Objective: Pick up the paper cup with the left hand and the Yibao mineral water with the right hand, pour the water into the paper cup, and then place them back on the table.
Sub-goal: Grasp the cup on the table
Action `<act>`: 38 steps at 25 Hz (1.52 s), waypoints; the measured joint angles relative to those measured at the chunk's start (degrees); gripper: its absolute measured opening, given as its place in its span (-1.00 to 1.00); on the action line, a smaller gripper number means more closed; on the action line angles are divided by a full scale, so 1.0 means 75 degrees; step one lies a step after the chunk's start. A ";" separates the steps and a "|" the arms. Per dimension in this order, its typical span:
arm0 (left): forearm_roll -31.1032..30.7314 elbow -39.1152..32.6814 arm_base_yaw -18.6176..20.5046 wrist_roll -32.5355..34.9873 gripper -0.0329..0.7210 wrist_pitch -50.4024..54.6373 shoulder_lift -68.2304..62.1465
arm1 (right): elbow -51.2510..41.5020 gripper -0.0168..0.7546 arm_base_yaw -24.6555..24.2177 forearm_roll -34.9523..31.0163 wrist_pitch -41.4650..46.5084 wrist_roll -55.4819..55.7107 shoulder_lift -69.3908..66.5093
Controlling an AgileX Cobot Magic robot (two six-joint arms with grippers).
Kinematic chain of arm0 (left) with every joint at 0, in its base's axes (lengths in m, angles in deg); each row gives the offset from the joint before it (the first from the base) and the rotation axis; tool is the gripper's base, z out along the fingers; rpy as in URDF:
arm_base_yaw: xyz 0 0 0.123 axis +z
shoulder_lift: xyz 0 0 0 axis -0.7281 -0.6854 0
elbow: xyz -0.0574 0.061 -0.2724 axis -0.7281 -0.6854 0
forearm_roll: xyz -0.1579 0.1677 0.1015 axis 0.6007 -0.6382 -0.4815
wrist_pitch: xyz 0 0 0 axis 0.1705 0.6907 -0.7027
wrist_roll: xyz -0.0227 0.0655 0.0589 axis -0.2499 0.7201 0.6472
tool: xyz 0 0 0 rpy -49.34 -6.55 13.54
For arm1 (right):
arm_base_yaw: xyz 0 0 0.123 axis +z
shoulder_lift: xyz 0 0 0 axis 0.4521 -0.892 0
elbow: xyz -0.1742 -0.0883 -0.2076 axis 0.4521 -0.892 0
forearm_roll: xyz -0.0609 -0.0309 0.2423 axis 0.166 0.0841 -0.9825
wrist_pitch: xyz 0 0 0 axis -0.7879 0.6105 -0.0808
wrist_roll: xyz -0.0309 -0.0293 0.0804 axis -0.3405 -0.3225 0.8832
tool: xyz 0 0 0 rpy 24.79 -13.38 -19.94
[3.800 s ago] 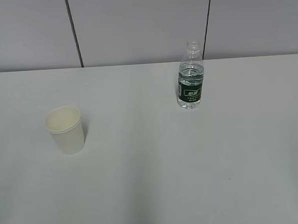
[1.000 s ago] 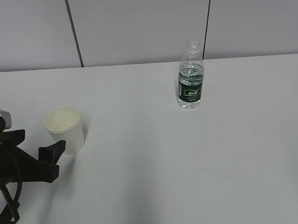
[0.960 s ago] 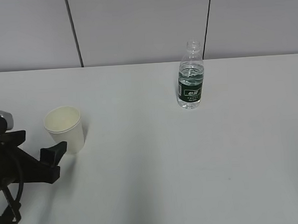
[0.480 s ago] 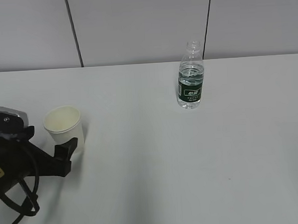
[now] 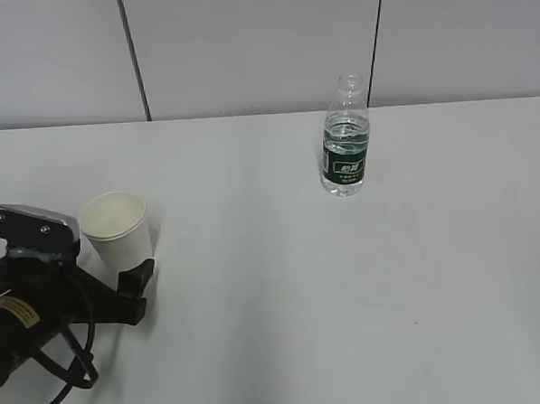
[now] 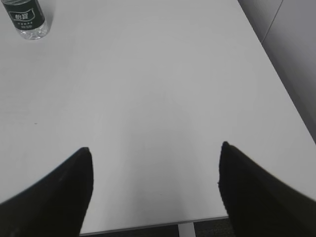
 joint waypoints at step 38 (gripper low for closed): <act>0.0357 0.1080 0.0000 -0.0175 0.67 -0.0006 -0.0621 | 0.0000 0.56 0.0000 -0.0043 0.0000 0.0000 0.0000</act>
